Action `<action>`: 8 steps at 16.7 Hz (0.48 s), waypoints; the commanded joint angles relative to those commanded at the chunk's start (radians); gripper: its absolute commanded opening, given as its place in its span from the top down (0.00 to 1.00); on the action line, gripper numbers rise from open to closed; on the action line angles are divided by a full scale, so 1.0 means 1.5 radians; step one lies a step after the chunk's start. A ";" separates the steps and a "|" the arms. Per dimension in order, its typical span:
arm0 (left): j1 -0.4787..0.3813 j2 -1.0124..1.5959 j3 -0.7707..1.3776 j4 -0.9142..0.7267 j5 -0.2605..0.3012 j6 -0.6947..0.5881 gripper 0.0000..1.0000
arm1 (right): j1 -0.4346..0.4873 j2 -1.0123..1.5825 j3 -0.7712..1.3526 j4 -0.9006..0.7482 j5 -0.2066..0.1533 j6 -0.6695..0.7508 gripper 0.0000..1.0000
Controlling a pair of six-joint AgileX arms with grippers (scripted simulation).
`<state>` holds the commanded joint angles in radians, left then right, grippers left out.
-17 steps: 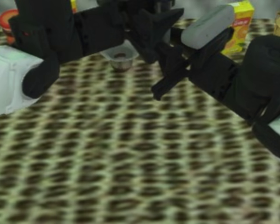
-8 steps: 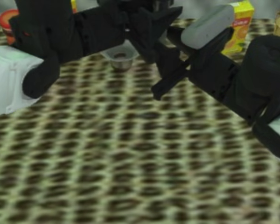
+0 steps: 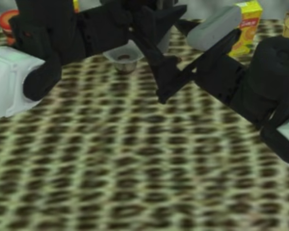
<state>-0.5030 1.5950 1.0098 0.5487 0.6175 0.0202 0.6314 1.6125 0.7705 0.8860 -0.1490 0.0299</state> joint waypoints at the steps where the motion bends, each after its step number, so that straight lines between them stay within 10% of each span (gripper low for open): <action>1: 0.000 0.000 0.000 0.000 0.000 0.000 1.00 | 0.000 0.000 0.000 0.000 0.000 0.000 0.00; 8: 0.006 -0.006 -0.002 -0.001 0.005 0.002 1.00 | -0.003 -0.009 -0.013 -0.001 -0.002 -0.001 0.00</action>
<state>-0.4941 1.5865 1.0075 0.5473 0.6257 0.0228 0.6271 1.5986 0.7516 0.8840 -0.1514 0.0290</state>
